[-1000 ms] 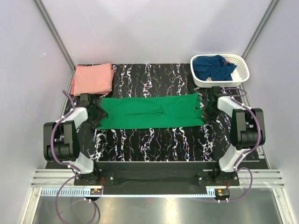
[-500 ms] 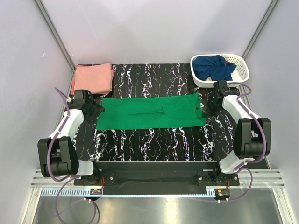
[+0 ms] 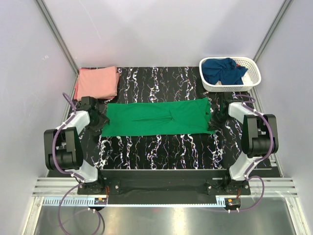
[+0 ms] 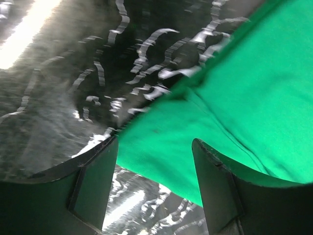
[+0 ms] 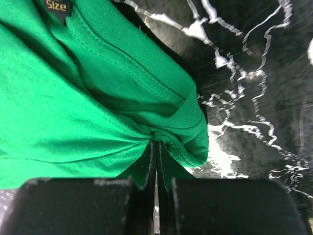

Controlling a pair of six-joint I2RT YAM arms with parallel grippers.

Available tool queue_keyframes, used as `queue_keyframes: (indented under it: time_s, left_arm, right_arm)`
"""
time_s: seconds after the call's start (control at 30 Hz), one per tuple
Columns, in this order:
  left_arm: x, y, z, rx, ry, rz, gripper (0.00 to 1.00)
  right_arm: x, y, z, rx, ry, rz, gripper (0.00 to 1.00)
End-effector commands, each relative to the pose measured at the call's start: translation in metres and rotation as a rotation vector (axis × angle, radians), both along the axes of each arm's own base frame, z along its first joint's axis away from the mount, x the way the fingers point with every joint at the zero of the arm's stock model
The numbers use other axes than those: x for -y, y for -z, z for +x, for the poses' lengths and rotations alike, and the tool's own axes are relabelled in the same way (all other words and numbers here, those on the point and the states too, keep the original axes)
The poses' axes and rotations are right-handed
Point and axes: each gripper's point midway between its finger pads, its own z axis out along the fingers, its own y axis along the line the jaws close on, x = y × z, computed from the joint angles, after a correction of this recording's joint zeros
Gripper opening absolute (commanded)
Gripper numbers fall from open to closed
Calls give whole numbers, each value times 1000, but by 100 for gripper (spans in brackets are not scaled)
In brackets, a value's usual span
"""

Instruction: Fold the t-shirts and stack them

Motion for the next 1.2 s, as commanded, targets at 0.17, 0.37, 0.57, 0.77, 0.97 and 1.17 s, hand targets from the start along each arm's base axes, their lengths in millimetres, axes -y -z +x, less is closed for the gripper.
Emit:
queue_keyframes:
  time_s: [0.17,0.37,0.57,0.77,0.97,1.17]
  left_arm:
    - [-22,10,-13,-66,-55,101,67]
    - [-16,-37,-25,77,-85,83,68]
    - [17,-115,14,434,160,-2,70]
    - [38,-85,56,365,380,-105,67]
    - [44,-51,72,265,492,-121,63]
    - [57,-27,73,230,552,-116,61]
  right_arm:
    - [28,4,13,33,-35,-155,0]
    - [69,4,7,-56,14,-312,0]
    - [62,-22,20,6,39,-231,4]
    - [16,-79,41,236,32,32,21]
    - [-11,-108,65,370,-10,189,18]
    - [-14,-111,76,389,-23,208,18]
